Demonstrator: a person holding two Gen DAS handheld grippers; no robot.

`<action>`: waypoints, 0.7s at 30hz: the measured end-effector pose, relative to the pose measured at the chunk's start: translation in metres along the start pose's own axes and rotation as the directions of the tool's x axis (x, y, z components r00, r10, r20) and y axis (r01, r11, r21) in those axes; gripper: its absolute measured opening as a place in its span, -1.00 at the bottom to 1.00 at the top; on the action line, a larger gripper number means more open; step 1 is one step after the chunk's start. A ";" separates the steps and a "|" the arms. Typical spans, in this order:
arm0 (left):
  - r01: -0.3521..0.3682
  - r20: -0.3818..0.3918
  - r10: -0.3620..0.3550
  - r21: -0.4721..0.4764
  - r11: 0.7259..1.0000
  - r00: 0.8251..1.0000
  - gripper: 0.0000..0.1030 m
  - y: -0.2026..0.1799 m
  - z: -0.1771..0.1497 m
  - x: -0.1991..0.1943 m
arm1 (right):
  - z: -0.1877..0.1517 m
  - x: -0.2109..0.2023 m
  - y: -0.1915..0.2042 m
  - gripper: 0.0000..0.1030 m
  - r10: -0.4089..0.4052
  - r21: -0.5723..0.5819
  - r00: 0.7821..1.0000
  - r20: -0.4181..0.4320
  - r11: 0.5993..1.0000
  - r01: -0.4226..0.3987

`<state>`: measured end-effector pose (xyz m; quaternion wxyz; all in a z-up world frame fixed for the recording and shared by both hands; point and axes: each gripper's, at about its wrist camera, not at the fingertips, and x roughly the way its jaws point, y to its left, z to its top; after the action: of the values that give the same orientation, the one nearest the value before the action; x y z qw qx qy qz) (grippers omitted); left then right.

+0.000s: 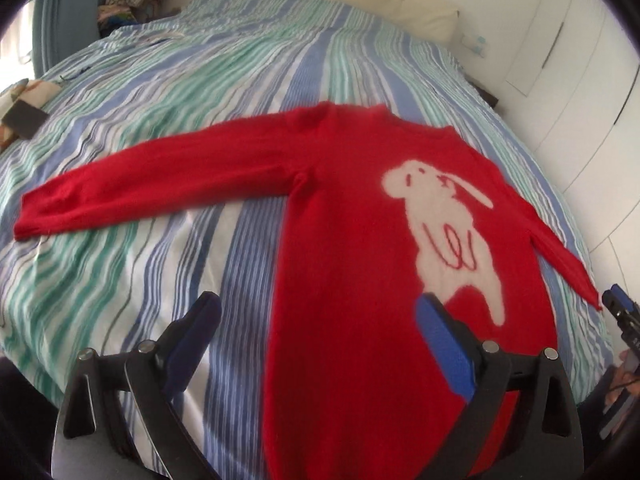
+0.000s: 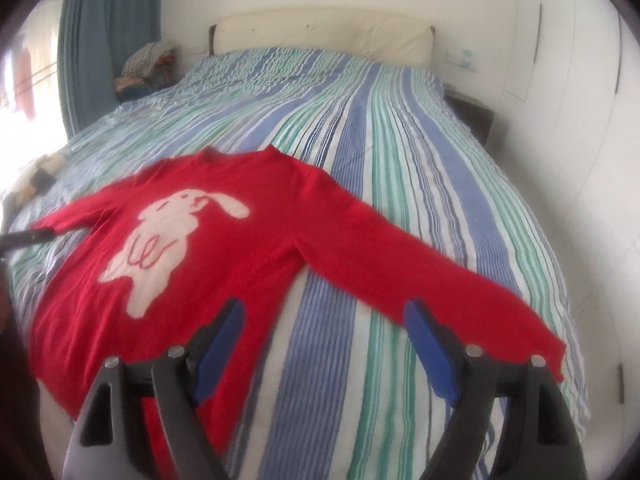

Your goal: Fold small clothes

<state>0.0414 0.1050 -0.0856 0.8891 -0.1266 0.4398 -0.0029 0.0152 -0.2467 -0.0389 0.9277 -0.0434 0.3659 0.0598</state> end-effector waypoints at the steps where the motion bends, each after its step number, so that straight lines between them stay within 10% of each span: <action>1: -0.009 -0.003 0.009 0.001 1.000 1.000 0.91 -0.001 -0.010 0.000 | -0.010 -0.007 0.003 0.63 -0.015 0.034 1.000 0.024 0.999 0.015; 6: -0.042 0.066 0.038 0.063 0.997 0.997 0.90 -0.012 -0.012 -0.007 | -0.048 -0.011 0.010 0.75 -0.082 0.191 0.995 0.059 0.979 0.069; 21: -0.138 0.168 0.134 0.011 0.990 0.977 0.90 0.010 -0.014 -0.017 | -0.061 -0.026 -0.003 0.75 -0.204 0.184 0.976 0.072 0.965 0.188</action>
<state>0.0189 0.1134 -0.0827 0.9223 -0.0859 0.3715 0.0634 -0.0443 -0.2590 -0.0652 0.9448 0.0055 0.3215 -0.0631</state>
